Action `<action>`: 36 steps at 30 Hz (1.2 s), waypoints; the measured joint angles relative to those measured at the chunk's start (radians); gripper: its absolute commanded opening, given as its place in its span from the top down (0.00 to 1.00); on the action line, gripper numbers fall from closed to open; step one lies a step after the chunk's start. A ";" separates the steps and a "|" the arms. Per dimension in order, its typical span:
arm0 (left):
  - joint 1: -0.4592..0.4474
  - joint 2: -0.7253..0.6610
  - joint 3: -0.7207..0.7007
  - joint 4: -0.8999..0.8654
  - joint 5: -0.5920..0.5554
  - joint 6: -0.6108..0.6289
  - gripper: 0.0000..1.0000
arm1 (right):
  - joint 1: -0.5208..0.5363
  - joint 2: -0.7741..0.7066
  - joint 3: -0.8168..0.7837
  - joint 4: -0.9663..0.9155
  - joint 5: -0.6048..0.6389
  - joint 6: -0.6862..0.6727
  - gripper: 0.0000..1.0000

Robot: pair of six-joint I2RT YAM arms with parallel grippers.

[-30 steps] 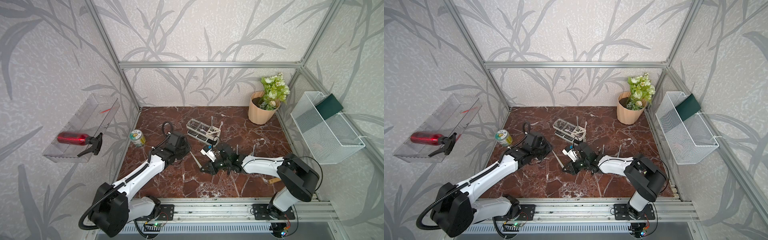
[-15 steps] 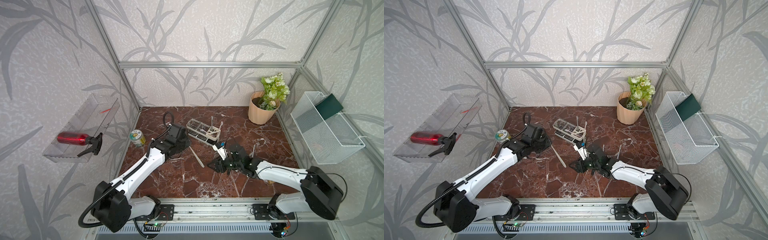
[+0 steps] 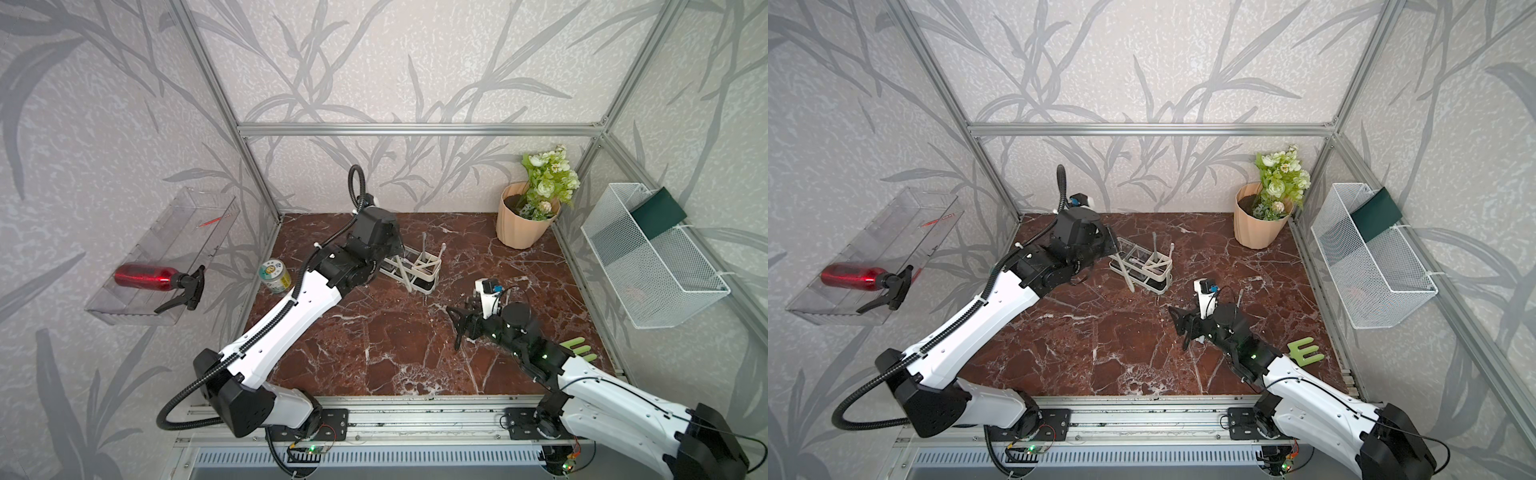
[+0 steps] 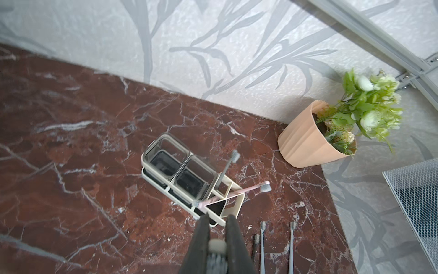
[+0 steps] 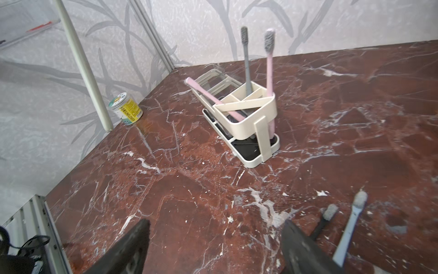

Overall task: Place the toothbrush into the toothbrush holder
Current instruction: Place the toothbrush in the toothbrush holder.

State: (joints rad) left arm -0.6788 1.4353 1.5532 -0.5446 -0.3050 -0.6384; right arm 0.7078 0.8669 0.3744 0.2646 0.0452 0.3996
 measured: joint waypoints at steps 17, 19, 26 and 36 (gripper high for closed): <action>-0.093 0.243 -0.013 0.406 -0.244 0.193 1.00 | -0.017 -0.054 -0.055 0.042 0.062 0.019 0.11; -0.100 0.270 -0.015 0.463 -0.267 0.217 1.00 | -0.020 -0.053 -0.056 0.053 0.059 0.019 0.11; -0.111 0.357 -0.022 0.592 -0.337 0.281 1.00 | -0.022 -0.032 -0.058 0.084 0.045 0.023 0.11; -0.113 0.419 -0.022 0.708 -0.419 0.333 1.00 | -0.023 -0.010 -0.058 0.108 0.022 0.027 0.11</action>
State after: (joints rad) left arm -0.7921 1.8542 1.5314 0.1635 -0.7238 -0.3058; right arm 0.6849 0.8574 0.3164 0.3721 0.0669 0.4267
